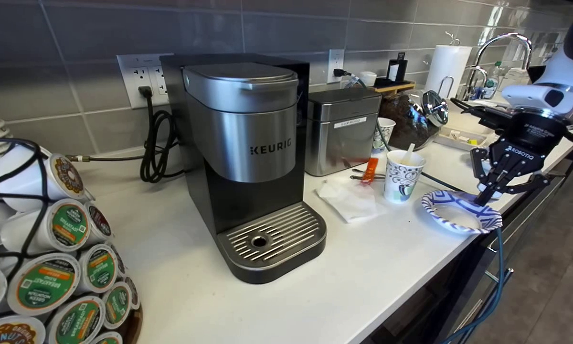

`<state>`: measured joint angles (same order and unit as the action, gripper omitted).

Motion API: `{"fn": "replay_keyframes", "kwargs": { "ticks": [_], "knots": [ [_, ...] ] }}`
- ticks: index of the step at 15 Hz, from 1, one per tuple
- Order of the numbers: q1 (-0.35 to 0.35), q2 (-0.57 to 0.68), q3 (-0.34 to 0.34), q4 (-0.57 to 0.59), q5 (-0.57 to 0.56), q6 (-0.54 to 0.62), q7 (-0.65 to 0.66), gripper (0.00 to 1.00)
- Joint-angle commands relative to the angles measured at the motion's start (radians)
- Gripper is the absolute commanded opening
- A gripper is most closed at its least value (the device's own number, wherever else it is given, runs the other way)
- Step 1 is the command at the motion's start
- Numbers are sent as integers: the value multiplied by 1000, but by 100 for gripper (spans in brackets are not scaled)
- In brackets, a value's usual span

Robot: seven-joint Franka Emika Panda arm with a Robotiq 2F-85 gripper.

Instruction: Pick up the small grey sachet close to the coffee jug and put it on the empty white plate

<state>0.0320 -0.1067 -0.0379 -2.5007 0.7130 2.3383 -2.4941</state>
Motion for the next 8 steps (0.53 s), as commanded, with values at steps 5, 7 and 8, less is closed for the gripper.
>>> {"fn": "replay_keyframes", "kwargs": {
  "ticks": [5, 7, 8],
  "knots": [
    [-5, 89, 21, 75, -90, 67, 75, 40],
    [-8, 55, 19, 62, -88, 73, 68, 53],
    [-12, 30, 15, 50, -78, 92, 63, 62]
  ]
}}
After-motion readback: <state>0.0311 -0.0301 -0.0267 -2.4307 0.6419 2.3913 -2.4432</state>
